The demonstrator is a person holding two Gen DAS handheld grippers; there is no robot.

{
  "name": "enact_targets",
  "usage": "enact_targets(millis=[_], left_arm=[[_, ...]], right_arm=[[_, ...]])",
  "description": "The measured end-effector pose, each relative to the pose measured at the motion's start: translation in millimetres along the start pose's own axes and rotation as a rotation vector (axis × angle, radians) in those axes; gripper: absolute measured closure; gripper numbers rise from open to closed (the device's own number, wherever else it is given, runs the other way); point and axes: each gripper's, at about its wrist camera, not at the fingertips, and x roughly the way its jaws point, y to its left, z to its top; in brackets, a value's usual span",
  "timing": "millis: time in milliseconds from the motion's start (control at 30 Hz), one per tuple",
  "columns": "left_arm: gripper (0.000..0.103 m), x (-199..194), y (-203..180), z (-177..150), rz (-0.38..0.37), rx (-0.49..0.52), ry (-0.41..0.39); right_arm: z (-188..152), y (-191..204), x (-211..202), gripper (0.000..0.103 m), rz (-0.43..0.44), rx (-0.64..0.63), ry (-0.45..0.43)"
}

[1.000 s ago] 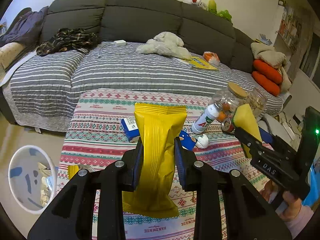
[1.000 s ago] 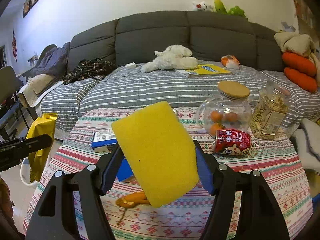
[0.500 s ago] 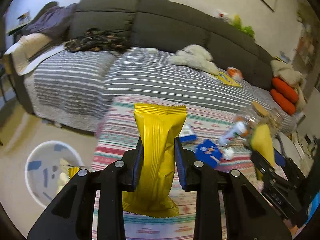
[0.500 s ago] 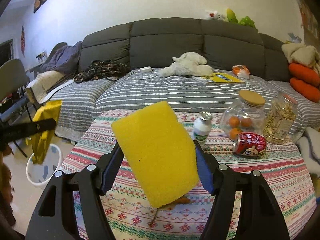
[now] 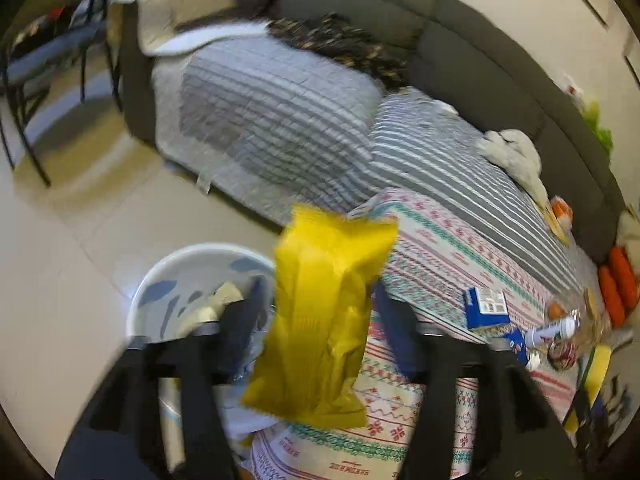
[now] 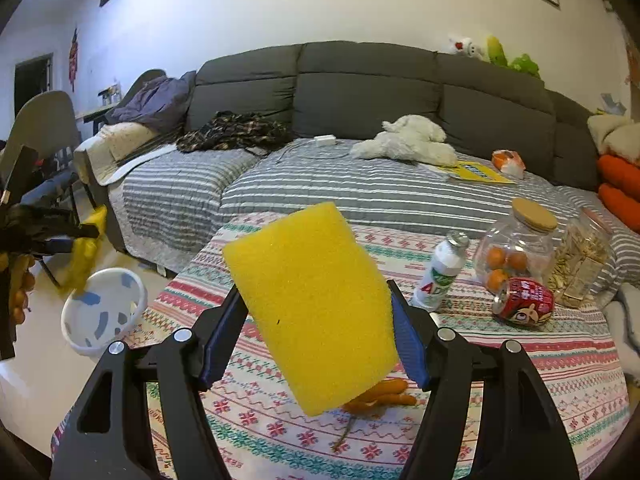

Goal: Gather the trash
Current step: 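Open both tools over the white bin to drop wrapper and sponge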

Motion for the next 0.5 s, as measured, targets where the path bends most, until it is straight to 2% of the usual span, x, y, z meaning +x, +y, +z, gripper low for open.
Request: enact_targets(millis=[33, 200, 267, 367, 500], left_arm=[[0.017, -1.6, 7.9, 1.5, 0.009, -0.041, -0.005], [0.013, -25.6, 23.3, 10.0, -0.065, -0.132, -0.034], [0.012, -44.3, 22.9, 13.0, -0.023, -0.126, -0.085], [0.008, -76.4, 25.7, 16.9, 0.088, -0.085, -0.199], [0.007, -102.3, 33.4, 21.3, 0.157, -0.044, -0.298]], right_arm=[[-0.8, 6.4, 2.4, 0.036, 0.007, -0.008, 0.009], [-4.3, 44.6, 17.0, 0.036, 0.065, -0.028, 0.044], [-2.4, 66.3, 25.2, 0.036, 0.108, -0.021, 0.061], [3.6, 104.8, 37.1, 0.036, 0.168, -0.036, 0.075], [10.9, 153.5, 54.4, 0.035, 0.237, -0.044, 0.104]])
